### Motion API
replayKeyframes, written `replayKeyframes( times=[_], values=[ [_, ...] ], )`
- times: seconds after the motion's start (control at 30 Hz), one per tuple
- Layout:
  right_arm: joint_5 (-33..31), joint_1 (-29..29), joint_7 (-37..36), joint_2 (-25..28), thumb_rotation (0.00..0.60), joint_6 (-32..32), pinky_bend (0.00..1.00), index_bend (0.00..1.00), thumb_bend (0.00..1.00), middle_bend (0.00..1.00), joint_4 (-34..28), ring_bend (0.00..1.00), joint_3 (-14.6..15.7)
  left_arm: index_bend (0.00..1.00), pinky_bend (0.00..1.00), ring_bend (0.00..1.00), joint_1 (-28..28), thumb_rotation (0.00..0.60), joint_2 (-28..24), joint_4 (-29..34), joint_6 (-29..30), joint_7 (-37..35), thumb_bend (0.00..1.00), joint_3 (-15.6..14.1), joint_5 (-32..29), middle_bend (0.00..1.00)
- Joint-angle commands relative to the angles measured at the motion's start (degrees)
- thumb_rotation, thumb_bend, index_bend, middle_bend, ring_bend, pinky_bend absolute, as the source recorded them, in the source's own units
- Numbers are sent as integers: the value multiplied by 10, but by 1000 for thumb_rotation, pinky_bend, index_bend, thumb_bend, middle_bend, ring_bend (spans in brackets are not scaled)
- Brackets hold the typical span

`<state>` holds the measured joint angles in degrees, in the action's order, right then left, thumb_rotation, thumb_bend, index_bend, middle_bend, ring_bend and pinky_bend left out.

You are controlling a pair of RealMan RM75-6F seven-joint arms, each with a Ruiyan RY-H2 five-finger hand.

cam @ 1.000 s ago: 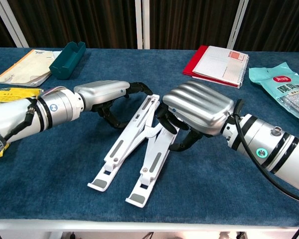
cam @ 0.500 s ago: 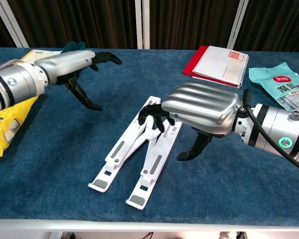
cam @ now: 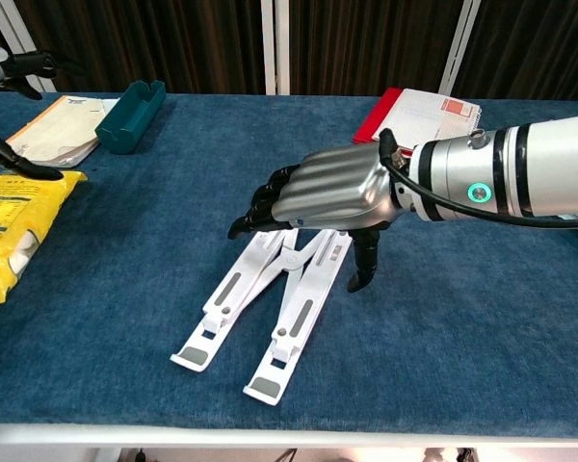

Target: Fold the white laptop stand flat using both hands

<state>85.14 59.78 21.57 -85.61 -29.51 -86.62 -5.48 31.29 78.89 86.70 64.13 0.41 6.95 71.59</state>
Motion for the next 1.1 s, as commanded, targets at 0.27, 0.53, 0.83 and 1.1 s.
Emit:
replayKeyframes(
  times=[0.27,0.53,0.83,1.1],
  values=[
    [1,28,-14,-35,600,9,87,0,0,128,48,15,7,101,158,42,-18,600,-4,-2,1,-19,0,-5,2,6],
    [7,40,-30,-63,600,5,87,60,3,219,85,32,16,101,158,42,-27,600,-4,-13,3,-46,0,-2,9,5],
    [70,35,-89,-83,600,-74,283,578,243,536,133,389,31,101,157,42,-40,600,-5,-20,15,-70,0,0,20,6],
    [49,36,-91,-70,600,-63,78,170,66,251,134,115,30,101,158,42,-51,600,-10,-22,29,-56,0,1,24,6]
  ],
)
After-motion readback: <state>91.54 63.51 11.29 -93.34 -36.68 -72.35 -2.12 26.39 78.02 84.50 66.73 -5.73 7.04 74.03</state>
